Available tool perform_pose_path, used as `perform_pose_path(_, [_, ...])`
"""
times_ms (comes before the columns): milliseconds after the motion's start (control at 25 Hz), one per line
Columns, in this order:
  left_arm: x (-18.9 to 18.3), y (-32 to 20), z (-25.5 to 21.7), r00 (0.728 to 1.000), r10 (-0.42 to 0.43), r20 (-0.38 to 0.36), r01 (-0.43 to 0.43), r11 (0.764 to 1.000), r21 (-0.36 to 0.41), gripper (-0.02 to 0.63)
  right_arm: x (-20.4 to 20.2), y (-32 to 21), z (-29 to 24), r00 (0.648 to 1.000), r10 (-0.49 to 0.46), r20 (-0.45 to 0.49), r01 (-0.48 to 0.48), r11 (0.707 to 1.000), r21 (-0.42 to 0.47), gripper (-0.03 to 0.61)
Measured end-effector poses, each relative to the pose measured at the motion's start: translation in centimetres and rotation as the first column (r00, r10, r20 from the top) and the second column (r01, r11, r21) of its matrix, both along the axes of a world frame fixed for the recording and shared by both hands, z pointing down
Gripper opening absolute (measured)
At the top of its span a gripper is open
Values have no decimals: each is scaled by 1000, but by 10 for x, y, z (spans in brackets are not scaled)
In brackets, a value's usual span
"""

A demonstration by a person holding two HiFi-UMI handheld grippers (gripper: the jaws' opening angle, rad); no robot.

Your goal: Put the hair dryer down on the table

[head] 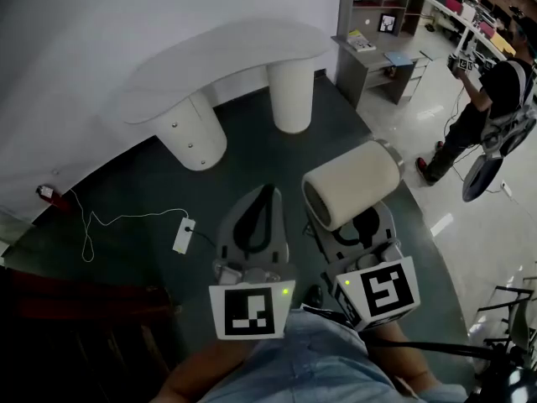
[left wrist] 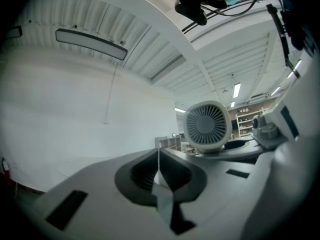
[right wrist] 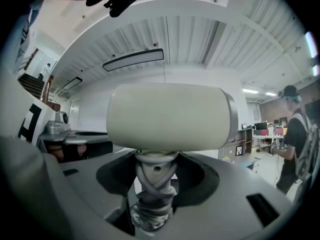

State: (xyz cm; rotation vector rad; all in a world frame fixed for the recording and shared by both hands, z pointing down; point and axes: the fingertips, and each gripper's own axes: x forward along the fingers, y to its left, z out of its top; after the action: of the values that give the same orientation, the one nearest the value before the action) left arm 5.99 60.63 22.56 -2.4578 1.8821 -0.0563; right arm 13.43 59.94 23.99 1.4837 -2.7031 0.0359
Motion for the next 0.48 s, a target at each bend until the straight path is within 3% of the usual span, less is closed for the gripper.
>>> perform_pose_path(480, [62,-11,5,1000,10,17,-10,1000,4,12,59,-8,13,998,0,55,3,999,-49,222])
